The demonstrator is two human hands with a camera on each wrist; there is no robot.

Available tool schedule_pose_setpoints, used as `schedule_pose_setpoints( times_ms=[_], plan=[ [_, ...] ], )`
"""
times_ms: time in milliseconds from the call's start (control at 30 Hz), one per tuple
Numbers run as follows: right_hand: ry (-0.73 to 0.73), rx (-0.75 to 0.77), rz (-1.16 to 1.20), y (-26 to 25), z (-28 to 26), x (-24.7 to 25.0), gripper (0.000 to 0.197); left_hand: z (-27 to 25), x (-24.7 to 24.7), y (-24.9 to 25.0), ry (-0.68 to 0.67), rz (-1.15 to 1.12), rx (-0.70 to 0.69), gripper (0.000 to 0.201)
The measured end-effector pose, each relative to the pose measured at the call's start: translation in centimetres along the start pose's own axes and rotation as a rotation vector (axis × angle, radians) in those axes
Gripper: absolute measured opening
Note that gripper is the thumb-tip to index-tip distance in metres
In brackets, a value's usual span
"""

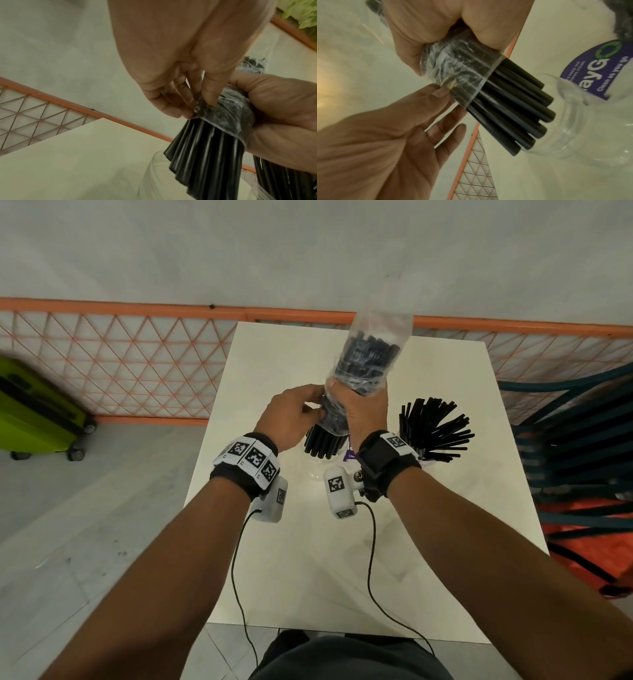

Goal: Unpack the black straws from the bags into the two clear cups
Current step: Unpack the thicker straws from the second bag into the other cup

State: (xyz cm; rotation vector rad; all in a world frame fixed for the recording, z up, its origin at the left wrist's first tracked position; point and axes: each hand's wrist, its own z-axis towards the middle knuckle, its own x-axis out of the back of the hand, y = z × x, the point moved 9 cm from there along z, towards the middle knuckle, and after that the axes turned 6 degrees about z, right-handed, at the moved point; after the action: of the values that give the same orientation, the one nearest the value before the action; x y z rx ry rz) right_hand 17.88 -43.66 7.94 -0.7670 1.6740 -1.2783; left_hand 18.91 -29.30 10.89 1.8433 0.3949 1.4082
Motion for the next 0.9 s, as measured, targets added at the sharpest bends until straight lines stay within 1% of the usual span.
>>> schedule_pose_setpoints(
  times_ms=[100, 200, 267, 367, 467, 533, 600, 667, 733, 833, 900],
  plan=[
    [0.024, 0.002, 0.011, 0.9, 0.1, 1.3, 0.06, 0.2, -1.3, -0.3, -0.084, 0.034, 0.0, 0.043],
    [0.051, 0.005, 0.032, 1.4, 0.2, 2.0, 0.065, 0.2, -1.9, -0.2, -0.103, 0.071, -0.021, 0.05],
    [0.034, -0.002, 0.017, 1.7, 0.2, 1.8, 0.067, 0.3, -1.9, -0.3, -0.095, 0.092, -0.021, 0.049],
    [-0.047, -0.022, -0.041, 2.2, -0.1, 1.2, 0.072, 0.2, -1.5, -1.2, -0.055, 0.164, 0.02, 0.045],
    [-0.043, -0.038, -0.132, 2.6, -0.2, 1.8, 0.076, 0.0, -1.0, -1.9, -0.008, 0.192, 0.039, 0.044],
    [-0.014, -0.042, -0.157, 2.5, -0.2, 2.4, 0.071, -0.4, -0.5, -2.3, 0.037, 0.19, 0.051, 0.044],
    [-0.001, -0.042, -0.144, 1.7, -0.2, 2.8, 0.061, -1.1, 0.4, -2.6, 0.106, 0.192, 0.055, 0.041],
    [0.012, -0.026, -0.087, 0.3, -0.2, 3.1, 0.051, -2.6, 1.5, -2.8, 0.188, 0.158, 0.054, 0.034],
    [0.058, -0.003, -0.004, -2.0, -0.3, 3.8, 0.044, -4.7, 2.0, -3.6, 0.232, 0.089, 0.056, 0.027],
    [0.187, 0.007, 0.143, -5.3, -0.8, 5.8, 0.028, -8.5, 0.8, -6.7, 0.198, 0.036, 0.117, 0.019],
    [0.234, 0.054, 0.176, -7.8, -1.7, 7.4, 0.029, -11.0, -1.0, -9.4, 0.133, 0.04, 0.185, 0.014]
  ],
)
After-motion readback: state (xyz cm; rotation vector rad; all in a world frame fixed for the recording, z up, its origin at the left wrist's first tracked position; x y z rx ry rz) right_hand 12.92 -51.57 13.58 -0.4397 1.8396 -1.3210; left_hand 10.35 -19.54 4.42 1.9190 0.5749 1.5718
